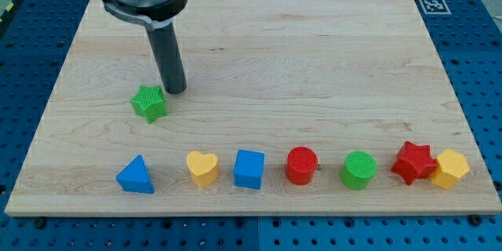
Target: Keep the green star to the top left of the blue triangle
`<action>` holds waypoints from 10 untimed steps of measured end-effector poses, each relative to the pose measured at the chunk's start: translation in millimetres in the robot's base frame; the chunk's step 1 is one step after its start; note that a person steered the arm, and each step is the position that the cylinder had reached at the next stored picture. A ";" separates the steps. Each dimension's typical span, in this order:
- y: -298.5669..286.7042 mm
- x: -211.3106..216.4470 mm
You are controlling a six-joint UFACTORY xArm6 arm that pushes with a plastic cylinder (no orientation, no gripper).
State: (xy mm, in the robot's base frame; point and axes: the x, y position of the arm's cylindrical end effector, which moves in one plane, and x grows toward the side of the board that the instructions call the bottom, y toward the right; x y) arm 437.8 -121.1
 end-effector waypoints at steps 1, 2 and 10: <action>-12.1 5.7; -12.9 26.6; -10.4 14.3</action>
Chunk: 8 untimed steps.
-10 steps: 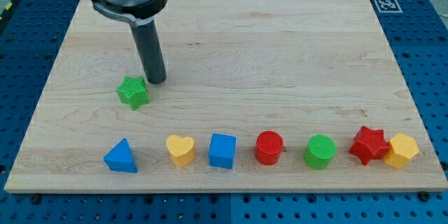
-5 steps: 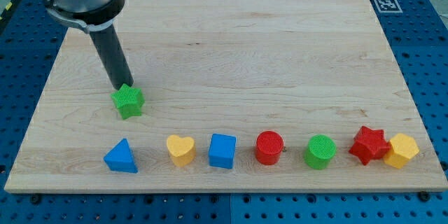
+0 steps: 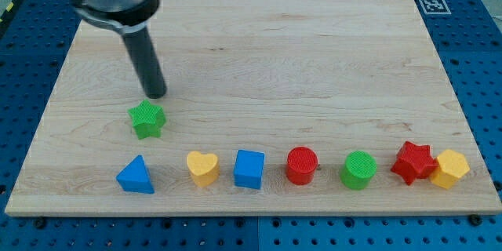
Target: Keep the green star to the top left of the blue triangle
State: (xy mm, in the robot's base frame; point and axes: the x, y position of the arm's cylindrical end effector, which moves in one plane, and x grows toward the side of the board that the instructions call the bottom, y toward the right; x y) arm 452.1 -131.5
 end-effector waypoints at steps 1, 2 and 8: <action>26.7 10.3; 37.1 11.2; -6.4 37.1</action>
